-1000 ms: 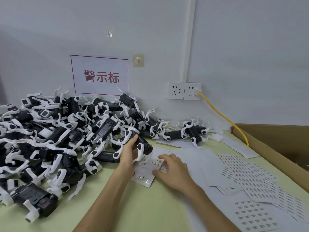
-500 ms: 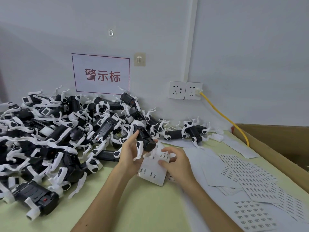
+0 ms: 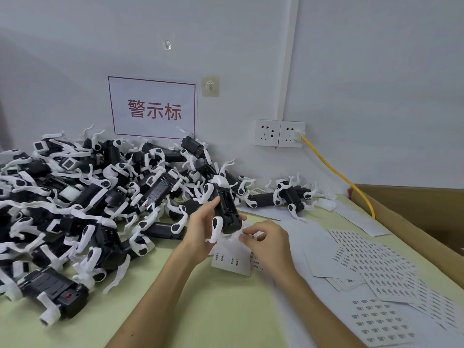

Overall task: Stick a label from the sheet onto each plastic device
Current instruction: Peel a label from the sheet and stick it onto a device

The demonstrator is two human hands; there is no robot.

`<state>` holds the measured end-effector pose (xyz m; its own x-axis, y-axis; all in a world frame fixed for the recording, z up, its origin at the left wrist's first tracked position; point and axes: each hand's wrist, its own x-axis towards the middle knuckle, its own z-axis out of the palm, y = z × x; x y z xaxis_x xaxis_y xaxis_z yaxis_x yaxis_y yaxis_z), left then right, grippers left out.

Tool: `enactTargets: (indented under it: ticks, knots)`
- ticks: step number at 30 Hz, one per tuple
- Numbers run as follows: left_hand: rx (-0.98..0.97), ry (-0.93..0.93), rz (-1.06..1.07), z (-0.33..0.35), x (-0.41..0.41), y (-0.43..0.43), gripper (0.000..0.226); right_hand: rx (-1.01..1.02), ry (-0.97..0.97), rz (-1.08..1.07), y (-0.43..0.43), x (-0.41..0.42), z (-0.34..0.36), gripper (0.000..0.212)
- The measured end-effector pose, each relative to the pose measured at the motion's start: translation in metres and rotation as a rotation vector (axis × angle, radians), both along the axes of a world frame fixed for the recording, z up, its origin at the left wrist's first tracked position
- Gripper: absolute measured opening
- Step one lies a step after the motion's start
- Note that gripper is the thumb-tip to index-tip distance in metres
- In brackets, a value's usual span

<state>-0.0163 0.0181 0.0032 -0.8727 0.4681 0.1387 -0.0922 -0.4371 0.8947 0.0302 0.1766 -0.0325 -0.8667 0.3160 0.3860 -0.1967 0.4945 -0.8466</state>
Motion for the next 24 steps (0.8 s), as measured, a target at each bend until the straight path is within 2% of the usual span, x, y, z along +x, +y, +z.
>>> enactTargets:
  ticks: [6,10,15,20,22,24]
  knots:
    - [-0.069,0.006,-0.003,-0.007,-0.003,0.002,0.047,0.081,-0.034,-0.024,-0.002,-0.002,0.0,0.036]
    - [-0.114,0.012,-0.035,-0.007,-0.001,0.002,0.037,0.096,-0.12,-0.047,-0.002,-0.002,0.001,0.033]
    - [-0.124,-0.012,-0.063,-0.009,-0.001,0.002,0.048,-0.037,-0.275,0.025,0.001,-0.001,0.003,0.012]
    - [-0.146,-0.007,-0.092,-0.01,0.001,0.001,0.048,-0.129,-0.342,0.078,0.005,0.0,0.009,0.018]
    - [-0.143,0.006,-0.103,-0.009,0.002,0.002,0.047,-0.127,-0.347,0.125,0.007,0.001,0.01,0.024]
    - [-0.124,0.009,-0.103,-0.008,0.002,0.004,0.047,-0.105,-0.363,0.181,0.01,0.002,0.013,0.021]
